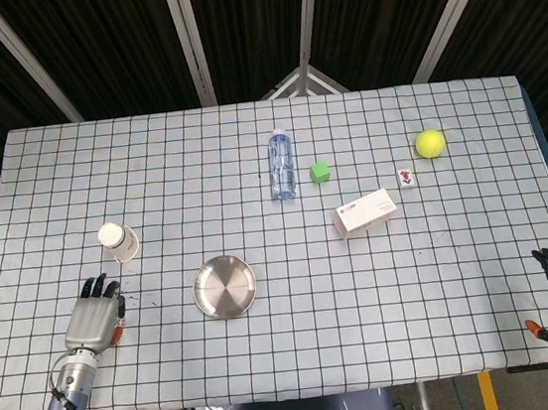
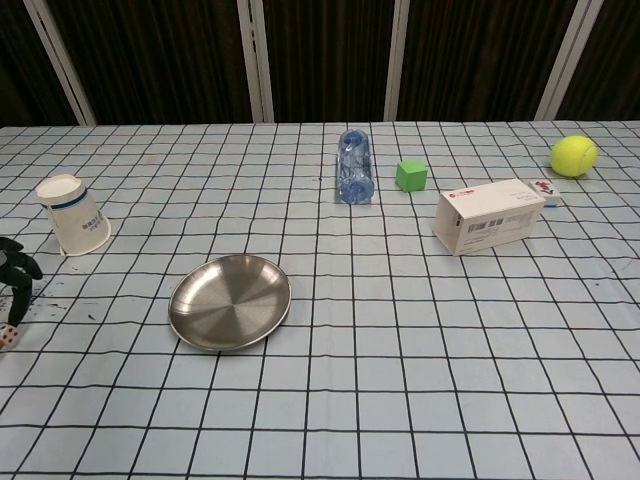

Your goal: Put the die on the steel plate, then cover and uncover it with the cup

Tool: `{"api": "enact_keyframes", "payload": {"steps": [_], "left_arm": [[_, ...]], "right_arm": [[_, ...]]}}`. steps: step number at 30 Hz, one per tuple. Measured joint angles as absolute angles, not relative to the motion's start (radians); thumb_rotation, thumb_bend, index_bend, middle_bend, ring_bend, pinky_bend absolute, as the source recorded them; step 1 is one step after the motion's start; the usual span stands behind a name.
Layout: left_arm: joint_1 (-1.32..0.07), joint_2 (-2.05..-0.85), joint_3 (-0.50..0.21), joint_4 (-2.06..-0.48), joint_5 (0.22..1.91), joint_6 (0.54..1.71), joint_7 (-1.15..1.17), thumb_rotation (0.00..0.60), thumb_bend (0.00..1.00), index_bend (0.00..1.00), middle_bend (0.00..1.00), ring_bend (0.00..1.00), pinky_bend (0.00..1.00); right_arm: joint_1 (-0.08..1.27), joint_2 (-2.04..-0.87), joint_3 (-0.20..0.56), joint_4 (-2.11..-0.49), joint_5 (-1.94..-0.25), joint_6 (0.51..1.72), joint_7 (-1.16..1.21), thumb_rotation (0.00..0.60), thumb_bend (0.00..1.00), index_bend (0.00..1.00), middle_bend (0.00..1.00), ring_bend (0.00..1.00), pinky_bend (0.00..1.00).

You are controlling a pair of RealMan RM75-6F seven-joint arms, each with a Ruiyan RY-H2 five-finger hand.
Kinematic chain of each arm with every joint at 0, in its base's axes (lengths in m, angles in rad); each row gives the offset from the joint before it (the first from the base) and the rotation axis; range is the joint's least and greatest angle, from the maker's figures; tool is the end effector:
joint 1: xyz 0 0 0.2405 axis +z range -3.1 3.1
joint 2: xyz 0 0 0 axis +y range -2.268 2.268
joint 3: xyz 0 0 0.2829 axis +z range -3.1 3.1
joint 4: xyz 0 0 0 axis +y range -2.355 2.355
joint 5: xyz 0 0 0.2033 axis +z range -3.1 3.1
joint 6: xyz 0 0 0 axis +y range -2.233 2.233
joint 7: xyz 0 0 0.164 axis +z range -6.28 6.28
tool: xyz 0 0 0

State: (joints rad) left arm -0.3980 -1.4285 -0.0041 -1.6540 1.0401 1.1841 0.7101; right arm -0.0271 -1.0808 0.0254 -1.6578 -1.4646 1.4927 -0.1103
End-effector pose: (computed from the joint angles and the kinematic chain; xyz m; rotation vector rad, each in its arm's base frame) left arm -0.2921 0.2661 0.0210 -1.7285 -0.8995 -0.4388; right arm -0.3528 -0.1585 0.1854 1.3386 -0.9215 0.7150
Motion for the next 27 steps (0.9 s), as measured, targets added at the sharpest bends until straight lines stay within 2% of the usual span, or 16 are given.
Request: {"api": "enact_keyframes", "payload": {"steps": [7,13,27], "left_arm": [[-0.405,-1.413,-0.018,-1.744,1.152,1.243,0.701,0.600,0.48,0.52,0.18,0.00,0.06],[-0.447,-1.445,-0.050,-1.790,1.177,1.243,0.740,0.600,0.48,0.52,0.19,0.00,0.06],[-0.599,-1.717,-0.149,-1.641,1.106,1.157,0.844,0.600,0.48,0.53,0.20,0.00,0.06]], "right_arm": [[-0.028,-1.077,0.026,-1.662,-1.467,1.497,-0.110,0.600,0.04,0.11,0.12,0.13,0.09],[-0.031,-1.073,0.027,-1.667,-1.468,1.504,-0.103,0.600,0.04,0.11,0.12,0.13,0.09],[-0.035,-1.063,0.030,-1.665,-1.466,1.511,-0.086,0.600,0.04,0.11,0.12,0.13,0.09]]}}
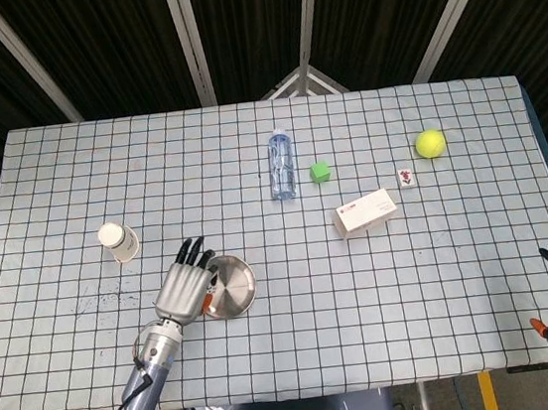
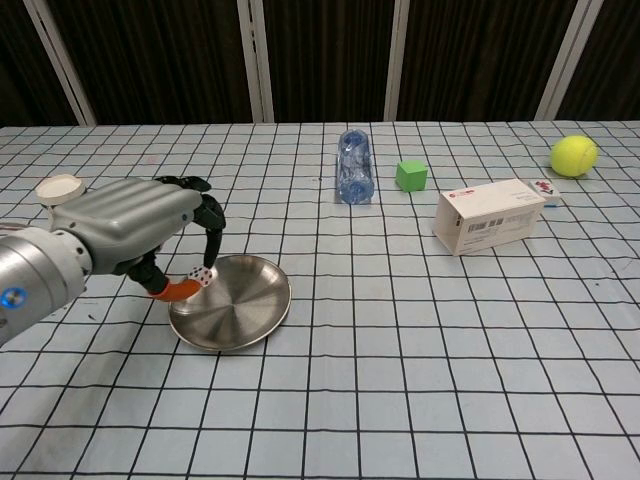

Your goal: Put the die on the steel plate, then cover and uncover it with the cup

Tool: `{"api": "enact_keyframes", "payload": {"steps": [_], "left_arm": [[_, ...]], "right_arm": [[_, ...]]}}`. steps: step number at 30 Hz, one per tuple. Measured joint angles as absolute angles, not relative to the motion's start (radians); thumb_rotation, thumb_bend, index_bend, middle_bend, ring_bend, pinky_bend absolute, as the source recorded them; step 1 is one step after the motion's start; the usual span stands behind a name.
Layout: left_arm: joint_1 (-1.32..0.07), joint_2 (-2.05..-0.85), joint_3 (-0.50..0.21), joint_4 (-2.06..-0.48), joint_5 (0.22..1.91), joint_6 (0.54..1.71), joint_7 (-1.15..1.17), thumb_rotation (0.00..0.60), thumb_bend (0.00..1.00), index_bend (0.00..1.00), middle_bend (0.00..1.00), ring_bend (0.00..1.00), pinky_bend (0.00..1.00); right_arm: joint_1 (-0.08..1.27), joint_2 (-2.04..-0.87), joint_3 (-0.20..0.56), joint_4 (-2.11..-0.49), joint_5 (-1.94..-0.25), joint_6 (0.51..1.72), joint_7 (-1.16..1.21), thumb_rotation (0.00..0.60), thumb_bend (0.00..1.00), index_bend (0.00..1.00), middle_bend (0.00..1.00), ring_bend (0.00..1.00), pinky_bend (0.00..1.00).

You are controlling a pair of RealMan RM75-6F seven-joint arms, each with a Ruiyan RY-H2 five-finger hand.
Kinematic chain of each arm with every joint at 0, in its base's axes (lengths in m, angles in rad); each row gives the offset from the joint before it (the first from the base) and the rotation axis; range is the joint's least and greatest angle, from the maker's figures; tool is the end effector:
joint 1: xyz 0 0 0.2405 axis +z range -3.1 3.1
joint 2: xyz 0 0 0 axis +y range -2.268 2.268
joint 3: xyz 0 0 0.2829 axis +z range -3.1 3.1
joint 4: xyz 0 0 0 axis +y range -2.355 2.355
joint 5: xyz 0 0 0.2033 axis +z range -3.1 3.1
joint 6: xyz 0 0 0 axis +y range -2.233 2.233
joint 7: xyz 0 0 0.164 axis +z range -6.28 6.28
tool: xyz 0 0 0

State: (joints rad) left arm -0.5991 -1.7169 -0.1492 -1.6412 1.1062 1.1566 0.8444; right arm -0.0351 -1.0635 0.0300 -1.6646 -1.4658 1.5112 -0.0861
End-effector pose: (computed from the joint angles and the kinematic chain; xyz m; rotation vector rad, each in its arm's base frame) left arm -0.1426 0.3073 -0.0554 -1.8770 -0.7607 -0.8112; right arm -0.3519 -0.1569 0.1941 1.3168 -0.9175 0.7338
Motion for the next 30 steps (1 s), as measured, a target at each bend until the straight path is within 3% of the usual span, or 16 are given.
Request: {"api": "enact_keyframes", "payload": {"steps": [10,16,19,21,24,30], "left_arm": [[-0.647,-1.813,-0.173,-1.562,1.042,1.162,0.900,0.600,0.47,0.52,0.18,0.00,0.03],[-0.654,-1.831,-0.169,-1.548,1.007,1.174,0.933,0.600,0.45,0.36,0.13,0.00,0.00],[-0.658,-1.831,-0.164,-1.548,0.983,1.172,0.954,0.600,0.38,0.25,0.05,0.00,0.00],[-0.660,-1.830,-0.162,-1.549,0.969,1.170,0.965,0.600,0.31,0.12,0.01,0.00,0.00],[-0.664,-1.823,-0.158,-1.562,0.935,1.167,0.999,0.600,0.27,0.01,0.00,0.00,0.00],[-0.663,-1.781,-0.141,-1.642,0.945,1.190,1.019,0.600,0.26,0.03,0.00,0.00,0.00]], "right_arm": [[-0.037,-1.061,0.032,-1.664,-1.461,1.513,-0.081,0.600,0.04,0.11,0.12,0.13,0.09],[-0.035,-1.062,0.031,-1.668,-1.462,1.508,-0.086,0.600,0.04,0.11,0.12,0.13,0.09],[-0.036,-1.061,0.030,-1.668,-1.461,1.507,-0.084,0.600,0.04,0.11,0.12,0.13,0.09],[-0.035,-1.059,0.028,-1.669,-1.460,1.502,-0.081,0.600,0.04,0.11,0.12,0.13,0.09],[-0.034,-1.057,0.029,-1.668,-1.460,1.502,-0.079,0.600,0.04,0.11,0.12,0.13,0.09],[-0.036,-1.057,0.031,-1.667,-1.461,1.508,-0.075,0.600,0.04,0.11,0.12,0.13,0.09]]}}
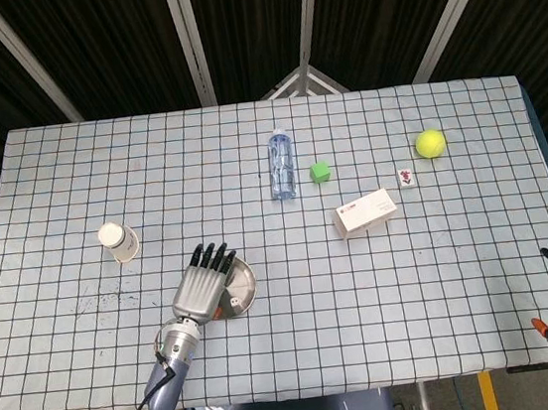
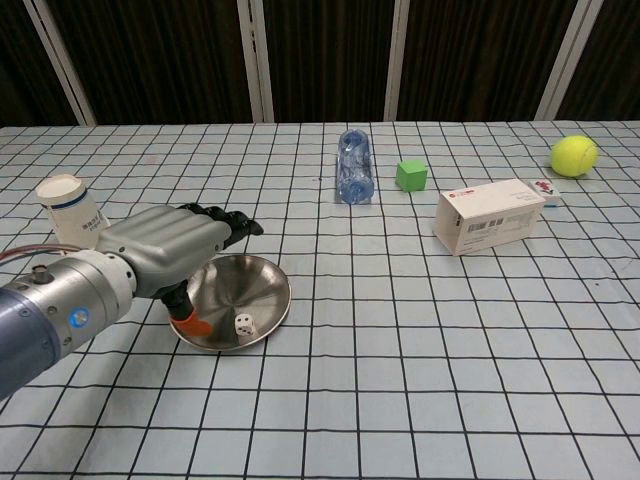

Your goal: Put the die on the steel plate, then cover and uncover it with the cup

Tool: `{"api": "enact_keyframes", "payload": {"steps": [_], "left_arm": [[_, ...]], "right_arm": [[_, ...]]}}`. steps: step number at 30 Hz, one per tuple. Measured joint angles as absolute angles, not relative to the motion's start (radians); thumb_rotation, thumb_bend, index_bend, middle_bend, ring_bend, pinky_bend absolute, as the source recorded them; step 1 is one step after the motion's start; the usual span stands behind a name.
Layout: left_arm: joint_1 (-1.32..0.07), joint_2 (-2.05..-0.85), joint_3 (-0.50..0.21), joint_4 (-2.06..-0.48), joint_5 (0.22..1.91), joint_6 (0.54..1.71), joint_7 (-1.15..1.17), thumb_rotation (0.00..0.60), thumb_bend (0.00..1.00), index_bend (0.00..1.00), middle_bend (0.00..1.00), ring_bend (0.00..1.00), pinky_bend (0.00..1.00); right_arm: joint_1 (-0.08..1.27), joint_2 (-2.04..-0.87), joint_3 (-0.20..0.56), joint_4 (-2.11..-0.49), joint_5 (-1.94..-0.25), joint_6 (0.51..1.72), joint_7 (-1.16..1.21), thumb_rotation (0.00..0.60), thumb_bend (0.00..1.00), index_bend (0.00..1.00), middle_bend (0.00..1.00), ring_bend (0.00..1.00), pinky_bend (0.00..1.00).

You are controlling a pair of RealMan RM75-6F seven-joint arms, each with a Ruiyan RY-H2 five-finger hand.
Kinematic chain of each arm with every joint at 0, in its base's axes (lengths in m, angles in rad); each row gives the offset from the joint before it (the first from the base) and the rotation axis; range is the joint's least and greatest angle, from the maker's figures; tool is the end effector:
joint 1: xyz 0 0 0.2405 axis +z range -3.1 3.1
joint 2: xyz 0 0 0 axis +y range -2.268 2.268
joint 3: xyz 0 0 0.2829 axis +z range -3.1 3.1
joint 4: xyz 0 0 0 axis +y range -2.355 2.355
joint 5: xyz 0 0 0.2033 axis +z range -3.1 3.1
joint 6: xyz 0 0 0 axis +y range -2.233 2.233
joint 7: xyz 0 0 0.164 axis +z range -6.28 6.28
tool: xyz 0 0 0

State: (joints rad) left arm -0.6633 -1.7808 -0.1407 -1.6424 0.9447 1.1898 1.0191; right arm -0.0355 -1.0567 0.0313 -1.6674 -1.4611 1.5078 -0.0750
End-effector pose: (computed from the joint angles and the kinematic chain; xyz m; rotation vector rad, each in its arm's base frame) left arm -0.1324 0.3065 -0.0776 -1.9127 -0.7325 -0.6715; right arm -0.3526 -0.1569 0.1961 1.3108 -0.9259 0.7357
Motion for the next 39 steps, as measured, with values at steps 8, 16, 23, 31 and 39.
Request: {"api": "enact_keyframes", "payload": {"steps": [8,16,23,31,39], "left_arm": [[-0.587,-1.628,-0.087,-1.789,1.202,1.357,0.906,0.600,0.26,0.10,0.00,0.00,0.00],[-0.519,-1.442,-0.109,-1.886,1.181,1.456,0.870,0.600,0.26,0.10,0.02,0.00,0.00],[-0.552,-1.371,-0.200,-1.873,0.959,1.344,0.853,0.600,0.26,0.09,0.01,0.00,0.00],[-0.673,-1.337,-0.301,-1.800,0.611,1.193,0.928,0.600,0.26,0.09,0.00,0.00,0.00],[-0.802,-1.315,-0.316,-1.738,0.365,1.137,1.106,0.600,0.26,0.09,0.01,0.00,0.00]], "right_arm": [[-0.037,-1.055,0.029,-1.676,-1.470,1.513,-0.075,0.600,0.04,0.11,0.12,0.13,0.09],[-0.038,-1.055,0.023,-1.689,-1.483,1.517,-0.088,0.600,0.04,0.11,0.12,0.13,0.09],[-0.035,-1.055,0.023,-1.689,-1.478,1.508,-0.089,0.600,0.04,0.11,0.12,0.13,0.09],[-0.029,-1.059,0.026,-1.682,-1.461,1.491,-0.096,0.600,0.04,0.11,0.12,0.13,0.09],[-0.024,-1.070,0.025,-1.672,-1.451,1.476,-0.109,0.600,0.04,0.11,0.12,0.13,0.09]]}}
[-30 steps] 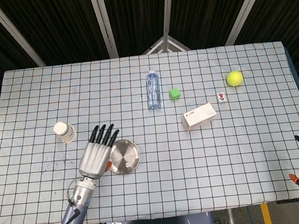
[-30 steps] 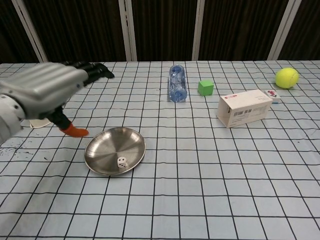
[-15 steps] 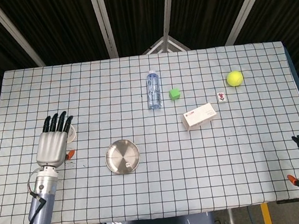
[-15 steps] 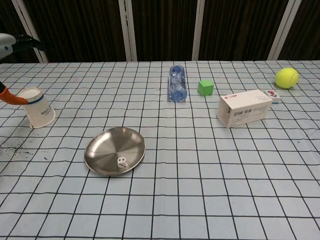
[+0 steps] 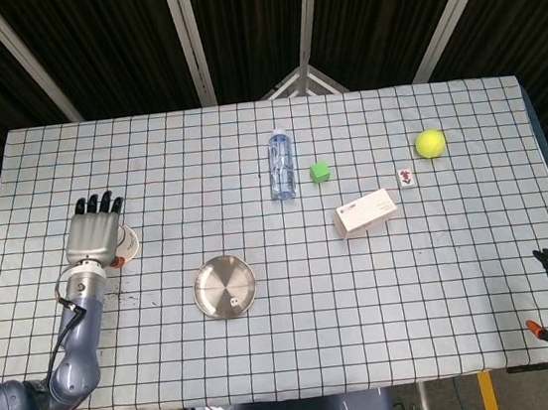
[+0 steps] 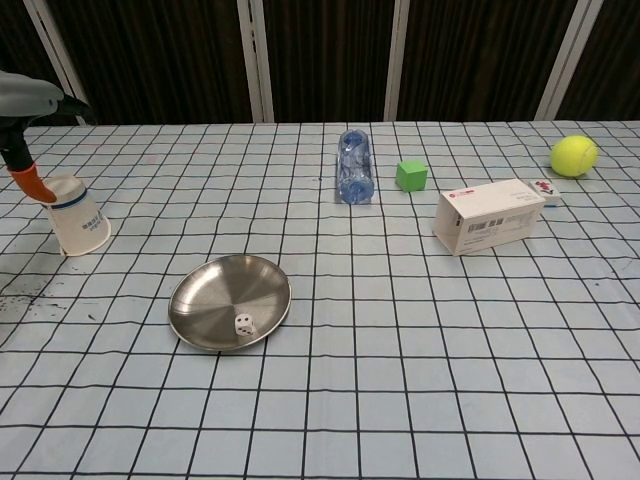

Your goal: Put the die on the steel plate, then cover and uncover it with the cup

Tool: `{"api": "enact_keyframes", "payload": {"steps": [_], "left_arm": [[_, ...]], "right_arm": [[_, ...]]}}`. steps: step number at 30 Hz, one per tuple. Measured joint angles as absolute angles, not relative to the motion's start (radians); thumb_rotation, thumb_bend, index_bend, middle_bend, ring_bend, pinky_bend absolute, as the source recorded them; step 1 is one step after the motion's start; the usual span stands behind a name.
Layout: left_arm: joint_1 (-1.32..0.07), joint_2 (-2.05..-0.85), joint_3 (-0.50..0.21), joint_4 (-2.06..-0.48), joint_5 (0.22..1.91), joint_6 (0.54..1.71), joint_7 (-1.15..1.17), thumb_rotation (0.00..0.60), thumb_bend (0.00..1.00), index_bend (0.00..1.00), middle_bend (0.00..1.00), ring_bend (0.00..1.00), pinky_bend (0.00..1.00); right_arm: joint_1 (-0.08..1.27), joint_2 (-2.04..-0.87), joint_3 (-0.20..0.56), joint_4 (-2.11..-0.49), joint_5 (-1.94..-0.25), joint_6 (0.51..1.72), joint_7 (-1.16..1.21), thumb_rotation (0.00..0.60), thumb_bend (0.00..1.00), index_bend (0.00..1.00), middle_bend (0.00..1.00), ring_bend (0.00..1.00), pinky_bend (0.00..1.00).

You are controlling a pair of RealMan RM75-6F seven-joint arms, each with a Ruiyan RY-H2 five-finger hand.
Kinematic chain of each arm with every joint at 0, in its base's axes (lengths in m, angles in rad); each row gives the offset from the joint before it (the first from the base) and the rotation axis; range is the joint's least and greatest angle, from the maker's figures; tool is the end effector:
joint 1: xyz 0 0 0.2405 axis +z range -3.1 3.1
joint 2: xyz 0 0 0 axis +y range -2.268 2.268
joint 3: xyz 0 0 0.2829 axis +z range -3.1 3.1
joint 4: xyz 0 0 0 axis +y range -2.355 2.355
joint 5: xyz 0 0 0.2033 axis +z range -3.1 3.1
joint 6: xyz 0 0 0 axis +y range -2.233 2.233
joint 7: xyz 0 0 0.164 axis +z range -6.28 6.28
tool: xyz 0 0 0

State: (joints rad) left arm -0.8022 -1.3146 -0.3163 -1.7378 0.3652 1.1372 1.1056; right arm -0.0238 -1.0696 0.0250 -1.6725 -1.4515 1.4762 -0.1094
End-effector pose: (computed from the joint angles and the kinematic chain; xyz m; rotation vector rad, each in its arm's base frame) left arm -0.1964 0.4062 0.0834 -1.5941 -0.8441 -0.3341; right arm -0.3530 -0.1592 0.1860 1.3377 -0.9408 0.7046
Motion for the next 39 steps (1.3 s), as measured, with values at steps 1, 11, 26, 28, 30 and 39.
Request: {"api": "enact_keyframes", "payload": {"steps": [1,11,26,28,30,39], "left_arm": [[-0.816,-1.312,-0.314,-1.730,0.334,1.132,1.127,0.600,0.26,0.09,0.01,0.00,0.00],[-0.913,-1.267,-0.253,-1.677,0.077,1.040,1.263,0.600,0.26,0.10,0.03,0.00,0.00],[-0.898,-1.300,-0.191,-1.521,0.239,0.946,1.058,0.600,0.31,0.23,0.19,0.08,0.19],[-0.895,-1.311,-0.184,-1.500,0.259,0.939,1.034,0.600,0.32,0.24,0.21,0.10,0.21],[-0.893,-1.320,-0.178,-1.485,0.276,0.935,1.014,0.600,0.33,0.24,0.20,0.10,0.22],[-0.880,-1.346,-0.170,-1.455,0.359,0.934,0.922,0.600,0.39,0.26,0.21,0.12,0.27]], "right_arm": [[-0.023,-1.070,0.025,-1.672,-1.450,1.475,-0.111,0.600,0.04,0.11,0.12,0.13,0.09],[-0.016,-1.083,0.028,-1.663,-1.433,1.459,-0.134,0.600,0.04,0.11,0.12,0.13,0.09],[-0.012,-1.093,0.025,-1.665,-1.425,1.450,-0.157,0.600,0.04,0.11,0.12,0.13,0.09],[-0.011,-1.093,0.025,-1.666,-1.421,1.445,-0.159,0.600,0.04,0.11,0.12,0.13,0.09],[-0.010,-1.094,0.024,-1.666,-1.415,1.438,-0.161,0.600,0.04,0.11,0.12,0.13,0.09],[-0.006,-1.094,0.022,-1.674,-1.403,1.426,-0.174,0.600,0.04,0.11,0.12,0.13,0.09]]}}
